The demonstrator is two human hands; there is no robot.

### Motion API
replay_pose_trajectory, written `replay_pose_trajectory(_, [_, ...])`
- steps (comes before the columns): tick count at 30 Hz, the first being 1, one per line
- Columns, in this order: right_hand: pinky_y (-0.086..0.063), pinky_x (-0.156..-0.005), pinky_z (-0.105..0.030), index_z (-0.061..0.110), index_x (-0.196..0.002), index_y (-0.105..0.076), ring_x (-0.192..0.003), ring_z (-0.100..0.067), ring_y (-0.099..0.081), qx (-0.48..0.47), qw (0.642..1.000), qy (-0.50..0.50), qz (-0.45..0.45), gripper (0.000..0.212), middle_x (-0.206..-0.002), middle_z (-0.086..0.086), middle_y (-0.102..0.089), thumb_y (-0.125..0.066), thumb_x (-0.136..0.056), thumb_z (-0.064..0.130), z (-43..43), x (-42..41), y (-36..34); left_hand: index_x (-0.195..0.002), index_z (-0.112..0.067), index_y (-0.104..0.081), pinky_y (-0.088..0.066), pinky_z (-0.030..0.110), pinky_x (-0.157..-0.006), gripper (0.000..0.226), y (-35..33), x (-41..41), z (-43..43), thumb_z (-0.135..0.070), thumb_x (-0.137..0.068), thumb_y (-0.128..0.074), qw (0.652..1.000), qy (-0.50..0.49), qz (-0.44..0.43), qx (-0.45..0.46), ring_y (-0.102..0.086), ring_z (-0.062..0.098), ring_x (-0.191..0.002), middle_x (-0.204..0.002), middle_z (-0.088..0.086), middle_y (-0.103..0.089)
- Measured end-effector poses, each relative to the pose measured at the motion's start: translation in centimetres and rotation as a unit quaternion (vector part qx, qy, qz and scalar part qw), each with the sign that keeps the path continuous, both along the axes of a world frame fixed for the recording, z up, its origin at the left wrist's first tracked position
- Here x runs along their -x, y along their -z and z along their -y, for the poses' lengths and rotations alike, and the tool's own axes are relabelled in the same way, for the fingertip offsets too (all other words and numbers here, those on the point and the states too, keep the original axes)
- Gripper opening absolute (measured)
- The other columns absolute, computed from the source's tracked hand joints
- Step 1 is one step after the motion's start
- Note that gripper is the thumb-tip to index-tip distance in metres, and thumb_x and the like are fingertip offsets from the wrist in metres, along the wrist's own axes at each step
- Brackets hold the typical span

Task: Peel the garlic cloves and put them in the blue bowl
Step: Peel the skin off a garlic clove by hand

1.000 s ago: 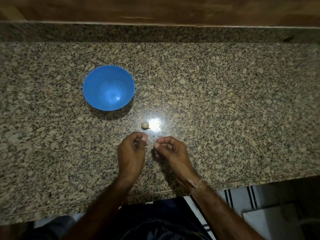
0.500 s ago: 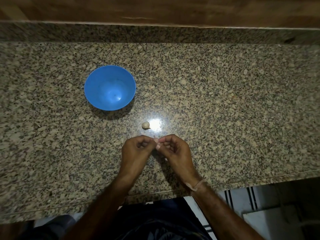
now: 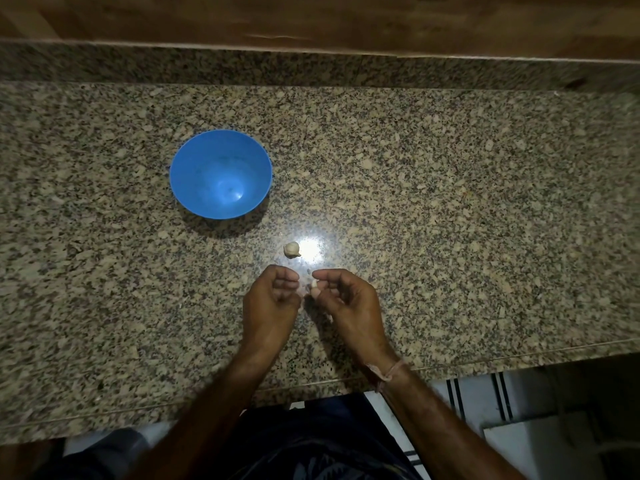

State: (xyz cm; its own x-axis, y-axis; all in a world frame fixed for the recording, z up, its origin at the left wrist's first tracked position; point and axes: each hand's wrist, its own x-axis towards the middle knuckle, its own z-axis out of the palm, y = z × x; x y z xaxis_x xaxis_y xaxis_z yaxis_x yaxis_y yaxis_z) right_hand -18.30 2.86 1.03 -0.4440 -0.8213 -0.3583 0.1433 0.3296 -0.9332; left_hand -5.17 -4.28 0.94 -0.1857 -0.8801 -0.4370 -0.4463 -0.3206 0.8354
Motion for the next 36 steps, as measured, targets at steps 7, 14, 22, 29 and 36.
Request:
replay_pose_trajectory(7, [-0.060,-0.084,-0.030,0.007,-0.102,-0.076,-0.091,-0.018,-0.071,0.021,0.999,0.003,-0.025,0.011,-0.098,-0.012,-0.077,-0.079,-0.092,0.005,-0.1,0.0,-0.3,-0.086,-0.027,-0.082,-0.060,0.032,-0.080,0.009,-1.9,-0.2,0.4,-0.024,-0.092,-0.077,0.998,0.054,-0.046,-0.002,-0.076,0.009,-0.082,-0.081,-0.010,-0.079])
replay_pose_trajectory(14, [-0.062,-0.091,-0.050,0.010,-0.109,-0.078,-0.101,-0.021,-0.076,0.027,0.997,-0.022,-0.072,0.014,-0.103,-0.002,-0.079,-0.076,-0.096,0.006,-0.5,0.2,-0.3,-0.086,-0.026,-0.082,-0.056,0.018,-0.074,0.011,-2.5,-0.3,0.9,-0.018,-0.091,-0.077,0.995,0.091,-0.043,0.005,-0.075,0.004,-0.080,-0.081,-0.011,-0.079])
replay_pose_trajectory(22, [-0.061,-0.090,-0.055,0.013,-0.108,-0.079,-0.101,-0.023,-0.076,0.046,0.995,-0.026,-0.082,0.015,-0.103,0.000,-0.079,-0.074,-0.096,0.005,-0.5,0.1,-0.6,-0.090,-0.022,-0.081,-0.051,0.010,-0.067,0.012,-2.2,-0.4,0.8,-0.012,-0.092,-0.075,0.994,0.100,-0.045,0.016,-0.074,0.001,-0.076,-0.079,-0.011,-0.079])
replay_pose_trajectory(29, [-0.060,-0.092,-0.051,0.014,-0.114,-0.077,-0.099,-0.024,-0.073,0.035,0.998,-0.033,-0.041,0.021,-0.098,-0.004,-0.076,-0.071,-0.097,0.002,-0.3,0.2,-0.8,-0.089,-0.027,-0.079,-0.048,0.012,-0.062,0.006,-1.5,-0.4,0.6,-0.027,-0.093,-0.074,0.992,0.115,0.018,0.043,-0.070,-0.003,-0.071,-0.076,-0.014,-0.076])
replay_pose_trajectory(36, [-0.061,-0.088,-0.037,0.008,-0.116,-0.076,-0.095,-0.017,-0.070,-0.001,0.998,0.009,0.063,0.021,-0.100,-0.010,-0.075,-0.068,-0.098,0.000,-0.1,0.6,-1.1,-0.090,-0.027,-0.069,-0.055,0.031,-0.068,0.007,-1.1,-0.7,0.3,-0.028,-0.097,-0.070,0.991,0.081,0.066,0.080,-0.067,0.004,-0.075,-0.083,-0.011,-0.072])
